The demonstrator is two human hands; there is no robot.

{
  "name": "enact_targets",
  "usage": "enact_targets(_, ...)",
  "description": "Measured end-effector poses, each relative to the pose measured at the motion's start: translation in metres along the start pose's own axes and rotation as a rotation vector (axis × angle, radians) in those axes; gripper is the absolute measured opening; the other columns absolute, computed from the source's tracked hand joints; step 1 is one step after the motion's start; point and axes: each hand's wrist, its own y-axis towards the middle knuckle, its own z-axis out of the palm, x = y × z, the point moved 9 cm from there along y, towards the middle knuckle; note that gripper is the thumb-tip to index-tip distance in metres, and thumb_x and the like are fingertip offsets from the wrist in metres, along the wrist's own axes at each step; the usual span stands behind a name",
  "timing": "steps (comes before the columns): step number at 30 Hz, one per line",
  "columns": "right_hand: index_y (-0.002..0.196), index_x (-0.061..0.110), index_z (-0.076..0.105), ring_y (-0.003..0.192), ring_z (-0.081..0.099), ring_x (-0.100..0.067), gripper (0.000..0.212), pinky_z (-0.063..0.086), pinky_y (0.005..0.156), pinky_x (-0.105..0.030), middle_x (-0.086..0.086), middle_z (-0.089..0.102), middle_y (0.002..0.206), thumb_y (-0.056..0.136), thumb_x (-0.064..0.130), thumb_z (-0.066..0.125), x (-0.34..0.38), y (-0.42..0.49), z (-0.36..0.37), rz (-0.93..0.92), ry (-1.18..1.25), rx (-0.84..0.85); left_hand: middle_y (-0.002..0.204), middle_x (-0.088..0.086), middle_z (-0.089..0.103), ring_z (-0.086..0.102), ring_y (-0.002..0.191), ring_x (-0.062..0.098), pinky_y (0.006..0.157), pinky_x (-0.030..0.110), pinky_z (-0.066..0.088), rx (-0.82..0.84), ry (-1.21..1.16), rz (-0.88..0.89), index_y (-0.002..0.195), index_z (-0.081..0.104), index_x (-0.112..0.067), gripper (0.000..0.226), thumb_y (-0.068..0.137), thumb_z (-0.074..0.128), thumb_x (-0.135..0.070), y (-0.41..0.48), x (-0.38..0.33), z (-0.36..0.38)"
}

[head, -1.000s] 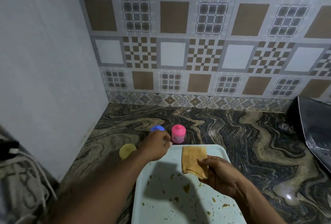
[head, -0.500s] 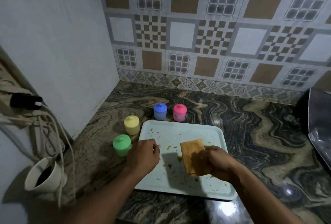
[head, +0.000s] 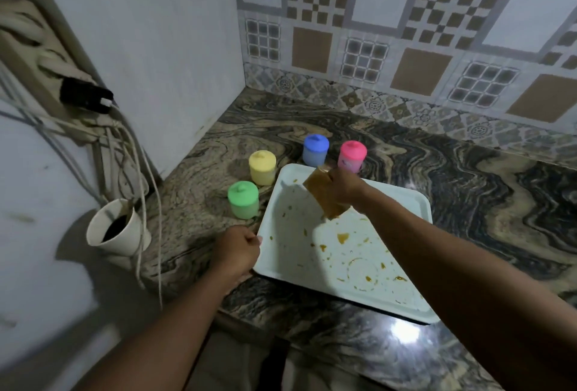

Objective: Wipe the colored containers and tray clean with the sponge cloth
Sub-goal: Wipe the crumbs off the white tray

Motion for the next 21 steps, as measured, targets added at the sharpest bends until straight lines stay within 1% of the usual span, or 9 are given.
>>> enact_targets(1, 0.088, 0.006, 0.062, 0.076, 0.059, -0.023, 0.021, 0.042, 0.061, -0.025, -0.010, 0.064, 0.084, 0.099, 0.021, 0.054, 0.011, 0.011, -0.001, -0.043, -0.063, -0.041, 0.082, 0.004, 0.071, 0.062, 0.075, 0.020, 0.074, 0.034, 0.055, 0.026, -0.035, -0.013, 0.075, 0.071, -0.013, 0.024, 0.093, 0.066, -0.029, 0.004, 0.004, 0.001)
enact_targets(2, 0.089, 0.007, 0.060, 0.080, 0.061, -0.026, 0.016, 0.042, 0.061, -0.025, -0.010, 0.064, 0.085, 0.098, 0.018, 0.053, 0.021, 0.021, -0.001, -0.075, -0.151, -0.081, 0.078, 0.003, 0.068, 0.061, 0.074, 0.018, 0.074, 0.033, 0.053, 0.048, -0.070, -0.026, 0.072, 0.070, -0.017, 0.023, 0.092, 0.068, -0.027, 0.007, 0.007, 0.002)
enact_targets(3, 0.098, 0.005, 0.061, 0.088, 0.063, -0.031, 0.012, 0.045, 0.065, -0.027, -0.013, 0.066, 0.093, 0.096, 0.014, 0.053, 0.027, 0.029, 0.002, -0.097, -0.252, -0.111, 0.076, 0.000, 0.067, 0.060, 0.074, 0.016, 0.074, 0.031, 0.052, 0.063, -0.108, -0.039, 0.071, 0.070, -0.020, 0.021, 0.091, 0.070, -0.026, 0.008, 0.008, 0.002)
enact_targets(6, 0.121, 0.004, 0.058, 0.107, 0.061, -0.038, 0.030, 0.052, 0.083, -0.042, -0.019, 0.065, 0.116, 0.093, 0.012, 0.050, 0.038, 0.047, 0.032, -0.166, -0.476, -0.121, 0.072, -0.008, 0.064, 0.062, 0.078, 0.017, 0.080, 0.030, 0.051, 0.071, -0.177, -0.089, 0.070, 0.072, -0.021, 0.017, 0.087, 0.076, -0.022, 0.014, 0.013, 0.003)
enact_targets(8, 0.130, 0.009, 0.056, 0.117, 0.053, -0.038, 0.036, 0.050, 0.090, -0.046, -0.017, 0.061, 0.125, 0.096, 0.017, 0.046, 0.038, 0.046, 0.057, -0.208, -0.569, -0.100, 0.071, -0.008, 0.065, 0.065, 0.081, 0.019, 0.082, 0.033, 0.053, 0.075, -0.192, -0.111, 0.068, 0.072, -0.022, 0.018, 0.085, 0.078, -0.022, 0.016, 0.015, 0.003)
enact_targets(10, 0.133, 0.011, 0.056, 0.122, 0.045, -0.037, 0.038, 0.047, 0.091, -0.047, -0.016, 0.057, 0.127, 0.098, 0.018, 0.044, 0.035, 0.040, 0.071, -0.224, -0.640, -0.134, 0.076, -0.003, 0.069, 0.068, 0.082, 0.023, 0.082, 0.037, 0.057, 0.085, -0.219, -0.135, 0.066, 0.070, -0.025, 0.020, 0.084, 0.079, -0.022, 0.017, 0.016, 0.004)
enact_targets(15, 0.124, 0.007, 0.061, 0.113, 0.048, -0.040, 0.037, 0.046, 0.084, -0.046, -0.019, 0.059, 0.122, 0.091, 0.012, 0.046, 0.034, -0.003, 0.095, -0.355, -0.741, -0.204, 0.088, 0.007, 0.074, 0.070, 0.084, 0.028, 0.082, 0.040, 0.059, 0.098, -0.242, -0.195, 0.070, 0.070, -0.021, 0.017, 0.082, 0.081, -0.023, 0.018, 0.021, 0.002)
enact_targets(19, 0.101, 0.010, 0.070, 0.089, 0.057, -0.038, 0.038, 0.048, 0.068, -0.043, -0.014, 0.066, 0.097, 0.078, 0.020, 0.042, 0.030, -0.060, 0.127, -0.508, -0.740, -0.218, 0.085, 0.009, 0.075, 0.070, 0.081, 0.026, 0.077, 0.035, 0.058, 0.113, -0.256, -0.227, 0.081, 0.077, -0.014, 0.012, 0.080, 0.082, -0.024, 0.017, 0.020, 0.000)
enact_targets(21, 0.102, 0.012, 0.070, 0.086, 0.057, -0.034, 0.034, 0.049, 0.066, -0.040, -0.011, 0.065, 0.096, 0.073, 0.022, 0.053, 0.026, -0.087, 0.142, -0.570, -0.727, -0.167, 0.084, 0.009, 0.075, 0.071, 0.080, 0.026, 0.081, 0.038, 0.060, 0.117, -0.271, -0.239, 0.082, 0.077, -0.013, 0.014, 0.079, 0.083, -0.025, 0.016, 0.019, 0.000)
